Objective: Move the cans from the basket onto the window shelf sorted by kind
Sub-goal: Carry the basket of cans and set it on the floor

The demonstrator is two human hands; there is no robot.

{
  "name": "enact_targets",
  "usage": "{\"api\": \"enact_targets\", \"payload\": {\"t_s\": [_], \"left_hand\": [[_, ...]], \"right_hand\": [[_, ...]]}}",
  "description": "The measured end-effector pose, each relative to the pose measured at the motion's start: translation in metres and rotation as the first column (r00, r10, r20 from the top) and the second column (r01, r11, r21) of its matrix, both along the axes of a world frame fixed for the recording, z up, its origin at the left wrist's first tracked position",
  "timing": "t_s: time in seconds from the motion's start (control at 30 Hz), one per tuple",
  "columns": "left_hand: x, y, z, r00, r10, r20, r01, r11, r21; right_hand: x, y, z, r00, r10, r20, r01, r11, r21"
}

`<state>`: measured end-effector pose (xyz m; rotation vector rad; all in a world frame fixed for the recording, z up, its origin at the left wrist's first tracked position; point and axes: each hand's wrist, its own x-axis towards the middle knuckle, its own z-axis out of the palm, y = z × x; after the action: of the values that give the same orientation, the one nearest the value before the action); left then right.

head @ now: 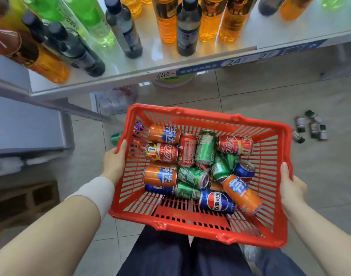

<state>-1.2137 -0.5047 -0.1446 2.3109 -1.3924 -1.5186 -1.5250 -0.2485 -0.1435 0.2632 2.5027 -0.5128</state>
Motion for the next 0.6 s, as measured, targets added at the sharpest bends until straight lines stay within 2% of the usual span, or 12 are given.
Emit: {"api": "enact_targets", "payload": {"t_s": [0.23,0.37,0.5,0.6], "left_hand": [[-0.001,0.002,-0.098,0.989,0.08,0.121,-0.084,0.996,0.03],[-0.007,-0.01,-0.166,0.969,0.107,0.221,-0.103,0.994,-0.028],[-0.012,-0.024,-0.226,0.967,0.141,0.21,-0.13,0.989,-0.068],[-0.015,-0.037,-0.264,0.963,0.161,0.215,-0.141,0.984,-0.106]], "right_hand": [[-0.04,-0.053,-0.097,0.989,0.138,0.047,-0.136,0.99,-0.041],[-0.056,-0.08,-0.158,0.984,0.169,0.064,-0.166,0.985,-0.053],[-0.064,-0.107,-0.217,0.981,0.178,0.075,-0.174,0.983,-0.057],[-0.07,-0.123,-0.262,0.976,0.214,0.029,-0.212,0.975,-0.069]]}}
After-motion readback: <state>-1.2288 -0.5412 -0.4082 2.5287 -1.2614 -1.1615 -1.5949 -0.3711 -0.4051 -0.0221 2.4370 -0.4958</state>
